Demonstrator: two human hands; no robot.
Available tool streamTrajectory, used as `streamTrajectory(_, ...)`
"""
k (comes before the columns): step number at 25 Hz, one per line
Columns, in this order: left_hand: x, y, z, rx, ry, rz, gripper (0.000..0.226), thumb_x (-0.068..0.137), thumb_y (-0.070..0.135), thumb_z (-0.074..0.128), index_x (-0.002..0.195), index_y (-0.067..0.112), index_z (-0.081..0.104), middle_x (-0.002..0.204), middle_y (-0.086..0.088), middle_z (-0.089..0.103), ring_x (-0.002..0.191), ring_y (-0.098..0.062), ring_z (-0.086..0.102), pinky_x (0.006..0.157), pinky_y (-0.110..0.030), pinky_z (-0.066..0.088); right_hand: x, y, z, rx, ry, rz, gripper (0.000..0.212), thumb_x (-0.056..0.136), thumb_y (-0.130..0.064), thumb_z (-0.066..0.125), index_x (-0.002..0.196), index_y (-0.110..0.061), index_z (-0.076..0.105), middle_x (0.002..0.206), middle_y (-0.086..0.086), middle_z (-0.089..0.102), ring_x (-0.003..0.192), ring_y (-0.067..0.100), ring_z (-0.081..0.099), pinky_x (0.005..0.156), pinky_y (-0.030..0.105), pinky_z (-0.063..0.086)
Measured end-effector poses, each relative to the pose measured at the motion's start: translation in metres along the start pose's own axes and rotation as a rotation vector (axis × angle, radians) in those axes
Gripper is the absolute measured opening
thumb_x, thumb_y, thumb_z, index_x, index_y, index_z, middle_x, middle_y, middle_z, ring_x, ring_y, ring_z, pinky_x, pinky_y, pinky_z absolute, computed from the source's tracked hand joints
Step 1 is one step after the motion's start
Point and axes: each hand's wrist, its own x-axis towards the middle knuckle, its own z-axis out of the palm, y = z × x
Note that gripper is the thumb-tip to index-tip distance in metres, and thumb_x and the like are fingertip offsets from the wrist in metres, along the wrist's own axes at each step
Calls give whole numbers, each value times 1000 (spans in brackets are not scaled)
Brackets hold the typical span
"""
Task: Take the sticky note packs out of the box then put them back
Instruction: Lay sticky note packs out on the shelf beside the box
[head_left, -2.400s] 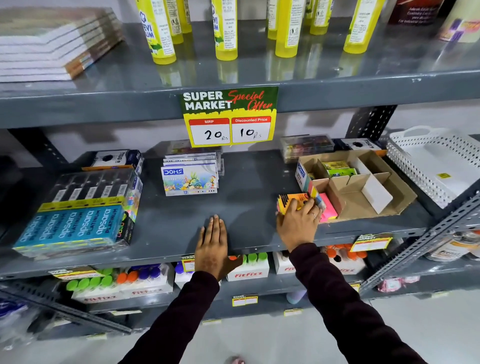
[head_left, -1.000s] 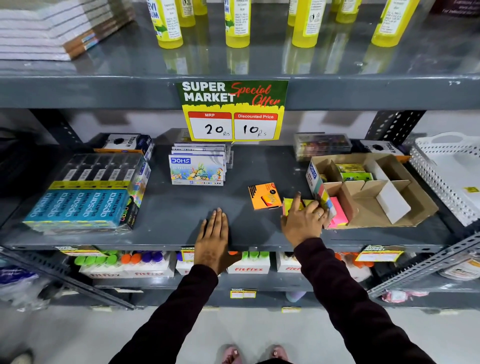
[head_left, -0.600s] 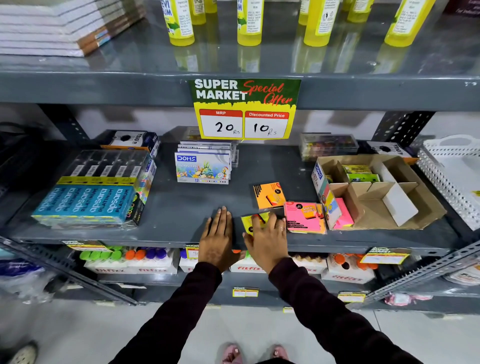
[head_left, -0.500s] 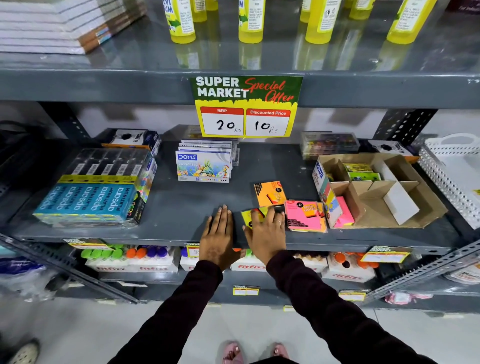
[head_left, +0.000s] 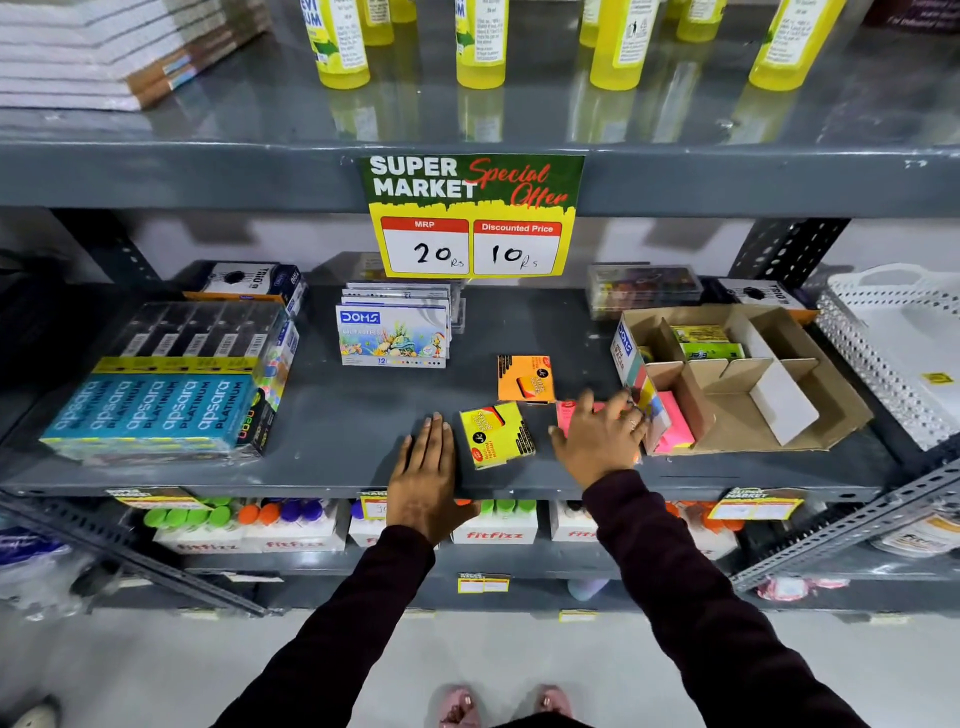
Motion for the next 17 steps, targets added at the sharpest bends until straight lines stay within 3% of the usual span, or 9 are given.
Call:
streamTrajectory(5,1,0,2,9,3,-4,116,51,69,73,134,-5,41,140,-22,44,128,-35,43,103,-51,27,5,2,-2,-2,-7,-22,66,82,-39,65,133,-6,39,134,30,41,120,47,48,104,51,42)
streamTrajectory(10,0,0,2,-3,0,-5,116,50,68,75,135,-3,41,141,-22,43,129,-35,42,104,-50,28,54,-13,-14,34,76,-52,62,87,-33,62,136,-3,38,141,34,34,128,51,39,106,55,38)
streamTrajectory(12,0,0,1,-4,-8,-8,115,52,68,72,136,-3,40,141,-21,43,129,-34,42,104,-51,26,84,-18,-8,21,13,-15,57,91,-27,59,138,-2,38,146,32,29,133,51,32,106,55,38)
streamTrajectory(17,1,-1,1,38,-42,-15,113,53,69,65,137,-2,38,143,-19,42,131,-33,40,105,-50,24,117,-20,14,98,-106,-21,43,94,-28,55,130,-4,51,142,25,41,129,43,41,106,46,40)
